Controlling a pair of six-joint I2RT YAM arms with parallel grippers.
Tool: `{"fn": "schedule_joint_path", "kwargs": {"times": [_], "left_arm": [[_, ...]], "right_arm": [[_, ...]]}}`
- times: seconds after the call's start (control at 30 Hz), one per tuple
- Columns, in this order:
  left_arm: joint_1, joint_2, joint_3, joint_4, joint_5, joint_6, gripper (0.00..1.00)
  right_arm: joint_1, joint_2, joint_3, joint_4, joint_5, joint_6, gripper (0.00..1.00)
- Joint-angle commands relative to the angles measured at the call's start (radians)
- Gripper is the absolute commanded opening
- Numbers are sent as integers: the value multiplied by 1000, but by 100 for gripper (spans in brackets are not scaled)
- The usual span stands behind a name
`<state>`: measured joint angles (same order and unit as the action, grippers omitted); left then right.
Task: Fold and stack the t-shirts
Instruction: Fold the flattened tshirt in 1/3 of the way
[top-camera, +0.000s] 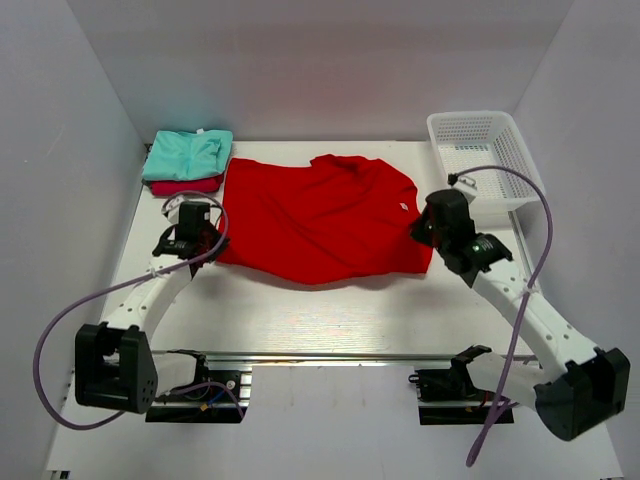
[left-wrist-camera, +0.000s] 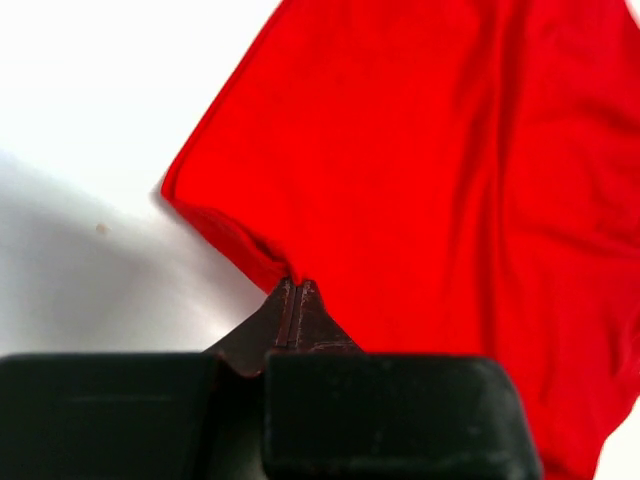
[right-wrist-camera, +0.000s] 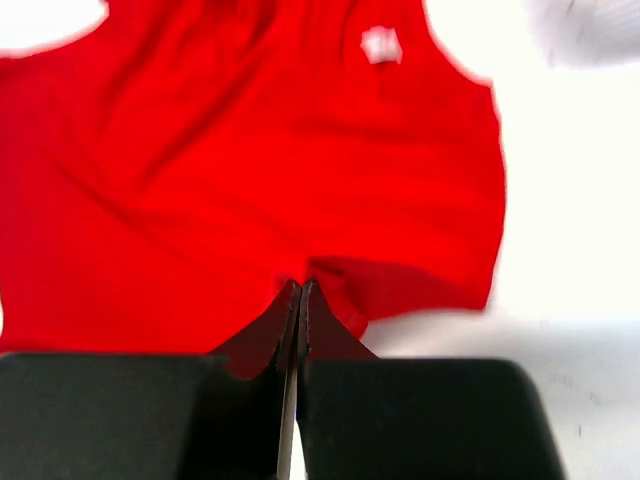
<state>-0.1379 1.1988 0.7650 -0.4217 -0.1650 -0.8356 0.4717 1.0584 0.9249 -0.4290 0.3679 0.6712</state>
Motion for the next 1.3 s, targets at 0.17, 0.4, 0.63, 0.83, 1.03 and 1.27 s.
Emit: {"fn": "schedule_joint_path", "kwargs": {"times": [0.17,0.4,0.63,0.83,1.03,1.27], "left_arm": [[58,125,137,9,-42,-42,0],[99,194,220,55,-44,-8,0],[100,335,333,86,-10,50,0],[100,432,413,107,-10,98,0],[100,607,571,17,13,127,0],[100,731,667,-3,-24,127,0]], "right_arm": [[-68,187,179,84,109,-87,0],[-126,288,253,145,94,-154,0],[-179,405,316,188,17,-185,0],[-215,531,403,208,-15,-222,0],[-232,731,587,138,-17,-237,0],[-252,948,755,182,-73,-298,0]]}}
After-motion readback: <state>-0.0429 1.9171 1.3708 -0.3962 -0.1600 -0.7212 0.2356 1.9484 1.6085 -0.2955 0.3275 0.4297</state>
